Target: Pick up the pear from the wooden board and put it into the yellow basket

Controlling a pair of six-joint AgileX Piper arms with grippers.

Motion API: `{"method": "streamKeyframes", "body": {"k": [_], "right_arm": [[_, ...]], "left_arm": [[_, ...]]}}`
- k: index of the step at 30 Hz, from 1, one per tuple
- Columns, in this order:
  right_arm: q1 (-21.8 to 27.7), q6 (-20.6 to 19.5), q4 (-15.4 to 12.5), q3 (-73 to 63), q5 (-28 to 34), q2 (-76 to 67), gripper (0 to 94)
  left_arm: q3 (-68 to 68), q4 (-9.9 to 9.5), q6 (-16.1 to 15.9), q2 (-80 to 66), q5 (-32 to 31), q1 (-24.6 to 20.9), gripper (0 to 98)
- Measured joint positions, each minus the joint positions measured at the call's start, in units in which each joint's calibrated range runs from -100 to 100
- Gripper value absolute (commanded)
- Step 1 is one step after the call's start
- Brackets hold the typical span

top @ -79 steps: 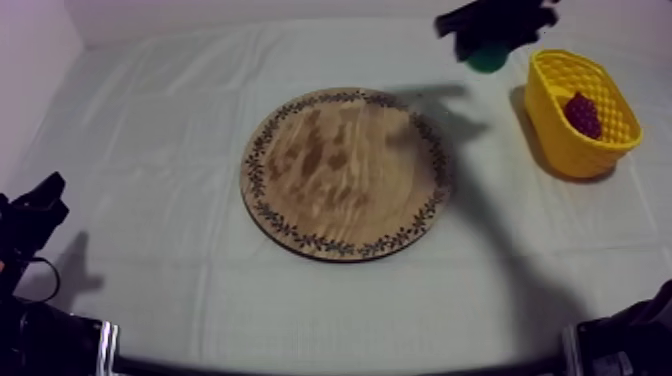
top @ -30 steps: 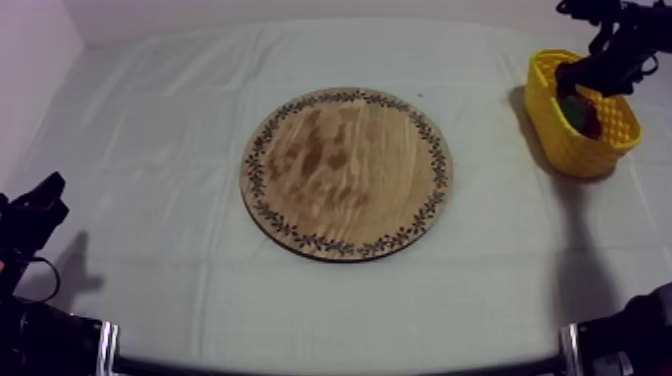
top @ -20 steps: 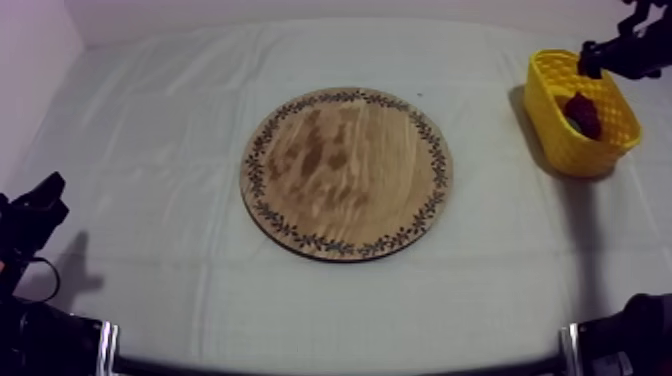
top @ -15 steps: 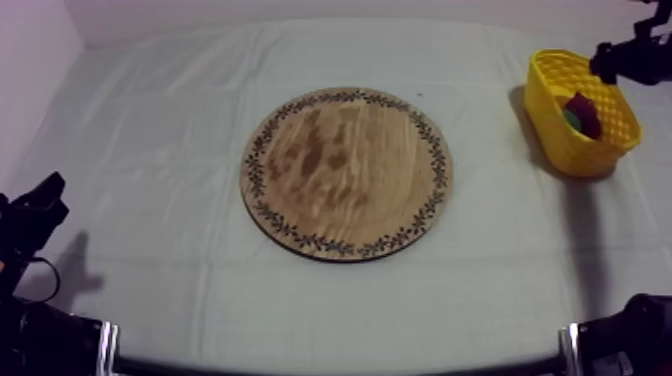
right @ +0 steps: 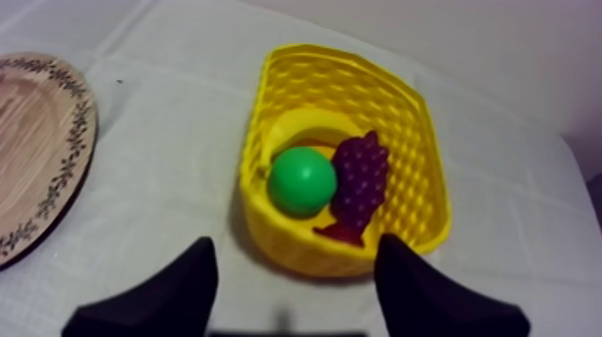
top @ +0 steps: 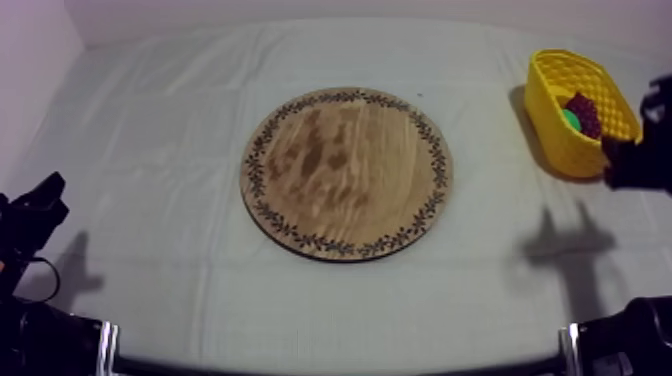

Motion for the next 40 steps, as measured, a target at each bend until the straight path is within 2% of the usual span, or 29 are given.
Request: {"method": "streamKeyframes", "body": {"k": [7, 12, 16, 18, 21, 26, 32, 40], "right_arm": [[-1.7, -1.7, -2.5, 11.2, 6.7, -18.9, 13.5], [-2.3, -2.7, -4.5, 11.6, 13.4, -28.3, 3.2], [-2.6, -4.4, -4.7, 11.2, 18.7, -32.2, 1.1], [-2.6, -5.4, -4.7, 11.2, 19.1, -32.8, 0.8], [-2.6, -6.1, -4.5, 12.3, 18.2, -32.9, 0.6], [-2.2, -6.8, -2.3, 13.6, 13.3, -32.9, 1.5], [-2.1, -3.9, -1.9, 13.8, 13.2, -32.9, 0.6], [-2.0, -4.1, -1.9, 13.8, 12.7, -32.9, 0.5]], "left_arm": [[0.0, 0.0, 0.0, 0.0, 0.0, 0.0, 0.1], [0.0, 0.0, 0.0, 0.0, 0.0, 0.0, 0.1], [0.0, 0.0, 0.0, 0.0, 0.0, 0.0, 0.1], [0.0, 0.0, 0.0, 0.0, 0.0, 0.0, 0.1], [0.0, 0.0, 0.0, 0.0, 0.0, 0.0, 0.1], [0.0, 0.0, 0.0, 0.0, 0.0, 0.0, 0.1], [0.0, 0.0, 0.0, 0.0, 0.0, 0.0, 0.1], [0.0, 0.0, 0.0, 0.0, 0.0, 0.0, 0.1]]}}
